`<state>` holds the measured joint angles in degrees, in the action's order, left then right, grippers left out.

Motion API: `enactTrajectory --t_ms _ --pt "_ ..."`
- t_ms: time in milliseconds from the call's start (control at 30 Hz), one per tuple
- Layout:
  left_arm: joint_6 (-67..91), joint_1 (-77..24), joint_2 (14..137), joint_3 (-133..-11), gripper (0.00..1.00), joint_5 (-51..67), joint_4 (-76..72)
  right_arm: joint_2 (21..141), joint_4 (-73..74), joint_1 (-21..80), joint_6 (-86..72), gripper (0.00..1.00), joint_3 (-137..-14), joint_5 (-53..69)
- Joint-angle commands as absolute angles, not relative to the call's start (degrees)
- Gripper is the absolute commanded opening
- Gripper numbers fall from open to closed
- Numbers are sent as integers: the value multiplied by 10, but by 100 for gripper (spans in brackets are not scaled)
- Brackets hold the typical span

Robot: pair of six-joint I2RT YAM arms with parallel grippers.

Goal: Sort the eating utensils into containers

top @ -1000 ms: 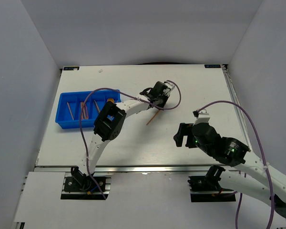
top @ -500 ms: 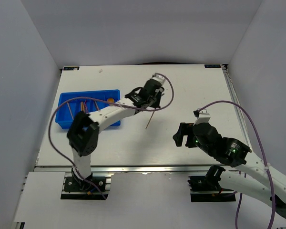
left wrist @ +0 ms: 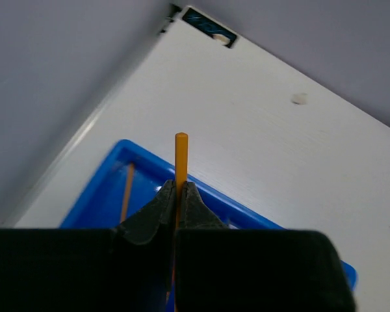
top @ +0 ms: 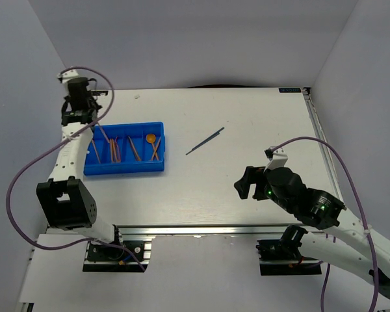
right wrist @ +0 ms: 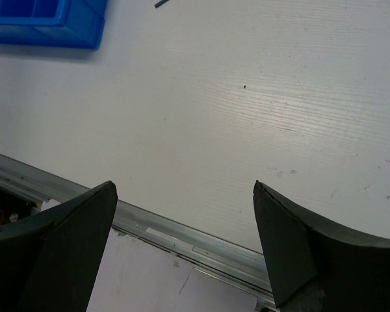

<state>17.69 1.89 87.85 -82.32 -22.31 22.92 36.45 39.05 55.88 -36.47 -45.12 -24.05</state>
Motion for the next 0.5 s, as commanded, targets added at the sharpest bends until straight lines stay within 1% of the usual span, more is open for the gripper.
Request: enactTrajectory --t_ms 0,67,200,300,467 --pt "142 96 889 -828 0 -166 215 364 345 557 -347 89 -445 -224" --pt "133 130 911 -820 0 -149 196 367 333 557 -342 89 -442 -208" --pt "84 139 922 -761 0 -144 71 365 320 557 -333 89 -438 -185" --pt "62 147 925 -728 0 -125 14 358 311 557 -328 89 -433 -170" --pt "33 163 928 -718 0 -111 -22 354 304 557 -322 89 -425 -156"
